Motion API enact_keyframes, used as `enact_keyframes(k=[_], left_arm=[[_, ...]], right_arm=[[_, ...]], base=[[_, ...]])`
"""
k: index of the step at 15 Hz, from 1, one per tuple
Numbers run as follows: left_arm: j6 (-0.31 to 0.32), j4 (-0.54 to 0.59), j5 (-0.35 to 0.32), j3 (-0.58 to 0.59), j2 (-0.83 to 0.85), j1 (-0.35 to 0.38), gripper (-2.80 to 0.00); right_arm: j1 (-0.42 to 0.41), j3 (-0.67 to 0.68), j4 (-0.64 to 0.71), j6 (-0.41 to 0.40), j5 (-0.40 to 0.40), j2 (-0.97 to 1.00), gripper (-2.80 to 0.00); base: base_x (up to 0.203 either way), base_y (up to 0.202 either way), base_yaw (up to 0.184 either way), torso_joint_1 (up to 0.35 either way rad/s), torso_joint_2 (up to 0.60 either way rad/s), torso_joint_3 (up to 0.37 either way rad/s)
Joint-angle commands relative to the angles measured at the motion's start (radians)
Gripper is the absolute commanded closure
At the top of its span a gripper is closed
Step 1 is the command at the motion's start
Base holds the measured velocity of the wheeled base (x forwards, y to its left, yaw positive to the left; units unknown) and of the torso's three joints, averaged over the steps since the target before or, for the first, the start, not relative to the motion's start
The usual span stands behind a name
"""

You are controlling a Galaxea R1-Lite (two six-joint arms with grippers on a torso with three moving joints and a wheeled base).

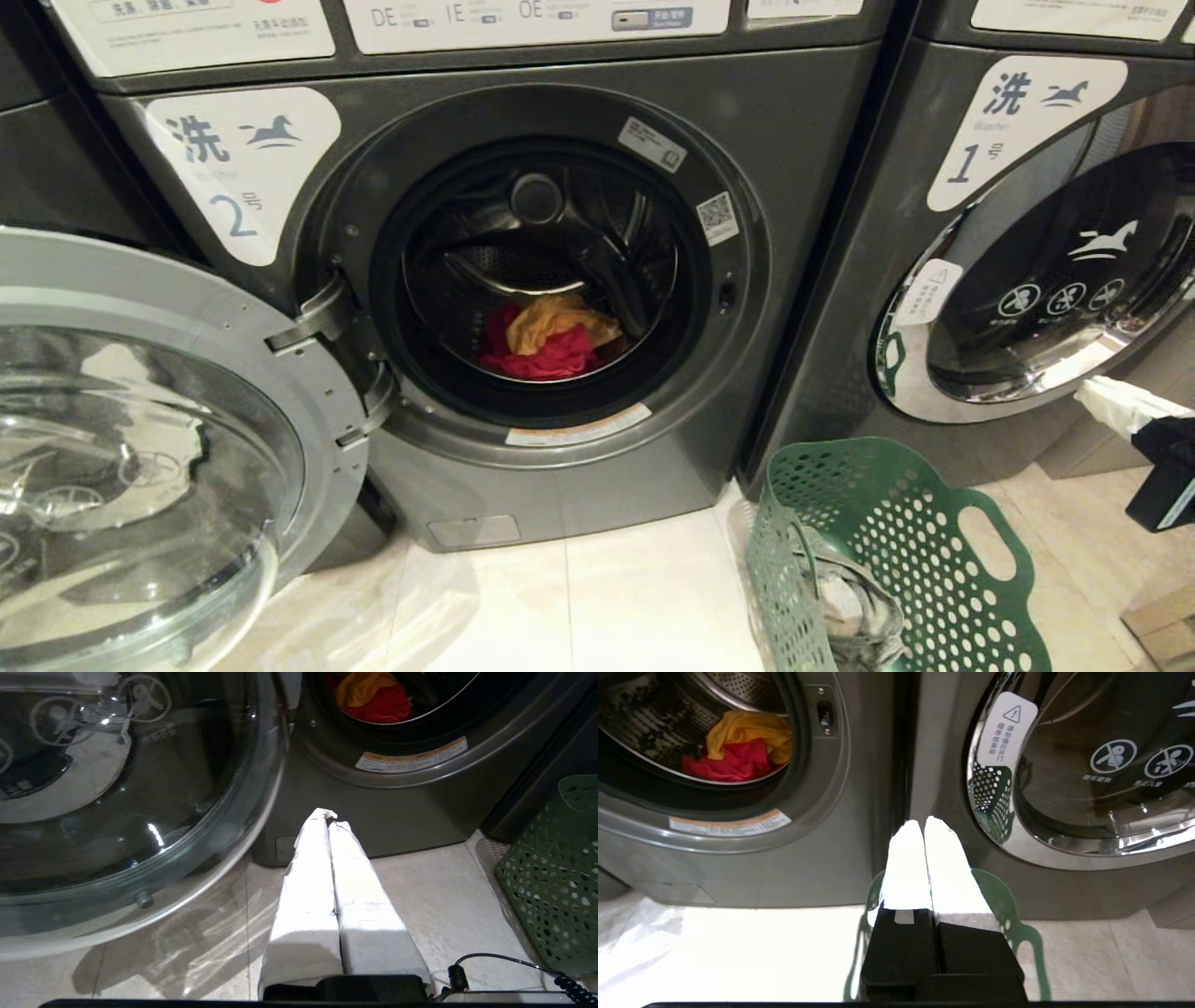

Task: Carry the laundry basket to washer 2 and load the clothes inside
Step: Place the clothes into the washing machine

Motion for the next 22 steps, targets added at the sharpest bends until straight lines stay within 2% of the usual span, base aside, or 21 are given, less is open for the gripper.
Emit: enact_keyframes(k=[1,9,13,18,22], left_arm=[[0.0,-0.001,0.0,0.011,0.001,0.0,0.0],[-0.008,0.0,0.003,0.011,0.0,0.0,0.0],[-0.007,-0.001,0.002,0.011,0.001,0.0,0.0],[-0.002,-0.001,0.002,0.011,0.001,0.0,0.0],[-0.002,-0.003,0.002,0.011,0.001,0.0,0.0]], right_arm=[[0.001,0.004,-0.003,-0.001,0.002,0.006,0.0],[0.001,-0.007,-0.005,0.001,0.019,0.085,0.0],[0.004,0.003,-0.002,0.002,0.05,0.13,0.0],[0.004,0.011,-0.005,0.01,0.053,0.3,0.0],[0.028,0.035,-0.006,0.116,0.092,0.436,0.0]], base=[[0.0,-0.191,0.005,0.002,0.0,0.0],[0.0,-0.186,0.001,0.004,0.0,0.002],[0.0,-0.02,0.0,0.002,0.0,-0.077],[0.0,0.0,0.0,0.002,0.0,-0.189],[0.0,0.0,0.0,0.003,0.0,-0.193]])
